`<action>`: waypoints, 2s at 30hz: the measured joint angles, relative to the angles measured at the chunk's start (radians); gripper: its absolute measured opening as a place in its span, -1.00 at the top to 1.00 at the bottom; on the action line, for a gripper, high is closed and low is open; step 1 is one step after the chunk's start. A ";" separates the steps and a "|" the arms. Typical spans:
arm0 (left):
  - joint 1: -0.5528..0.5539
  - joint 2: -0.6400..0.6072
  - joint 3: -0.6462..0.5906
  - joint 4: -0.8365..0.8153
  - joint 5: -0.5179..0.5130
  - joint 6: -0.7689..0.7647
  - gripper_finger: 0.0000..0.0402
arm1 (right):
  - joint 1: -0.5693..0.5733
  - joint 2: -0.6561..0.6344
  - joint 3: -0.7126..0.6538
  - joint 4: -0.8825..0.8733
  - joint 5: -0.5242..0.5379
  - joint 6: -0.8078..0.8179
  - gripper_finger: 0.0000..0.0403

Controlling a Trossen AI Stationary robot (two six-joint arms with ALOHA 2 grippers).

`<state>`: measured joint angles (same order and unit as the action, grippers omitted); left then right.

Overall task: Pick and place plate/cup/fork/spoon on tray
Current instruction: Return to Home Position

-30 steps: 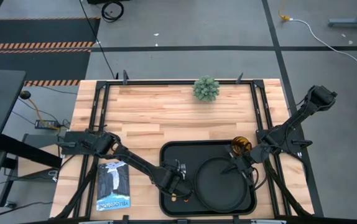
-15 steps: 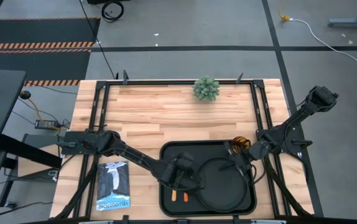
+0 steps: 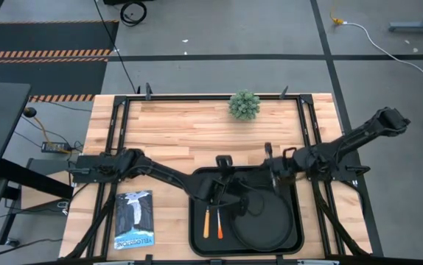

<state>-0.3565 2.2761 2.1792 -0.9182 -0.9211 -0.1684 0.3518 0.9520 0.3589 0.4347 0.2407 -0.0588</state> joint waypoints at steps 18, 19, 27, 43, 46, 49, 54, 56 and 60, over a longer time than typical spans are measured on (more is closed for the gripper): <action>0.035 -0.002 0.180 -0.283 0.130 0.201 0.49 | -0.004 -0.494 0.077 -0.661 0.399 0.139 0.96; 0.035 -0.014 0.175 -0.319 0.129 0.197 0.49 | -0.002 -0.511 0.077 -0.670 0.398 0.134 0.96; 0.060 -0.075 0.134 -0.362 0.235 0.178 0.51 | -0.001 -0.597 -0.086 -0.378 0.346 -0.028 0.96; 0.068 -0.139 -0.198 -0.086 0.385 0.253 0.78 | -0.001 -0.692 -0.320 -0.137 0.421 -0.019 0.96; 0.081 -0.194 -0.296 -0.040 0.384 0.255 0.83 | 0.000 -0.729 -0.320 -0.188 0.420 0.000 0.96; 0.097 -0.270 -0.416 0.038 0.385 0.263 0.87 | 0.000 -0.763 -0.320 -0.247 0.411 0.036 0.96; 0.121 -0.420 -0.633 0.212 0.386 0.287 0.89 | -0.001 -0.798 -0.320 -0.277 0.317 0.061 0.96; 0.130 -0.481 -0.718 0.287 0.386 0.304 0.89 | -0.001 -0.799 -0.320 -0.275 0.235 0.061 0.96; 0.132 -0.601 -0.872 0.411 0.379 0.338 0.89 | 0.000 -0.798 -0.320 -0.277 0.125 0.081 0.96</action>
<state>-0.2249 1.6752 1.3070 -0.5069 -0.5425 0.1693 0.3514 0.1539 0.0391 0.1582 0.3654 0.0224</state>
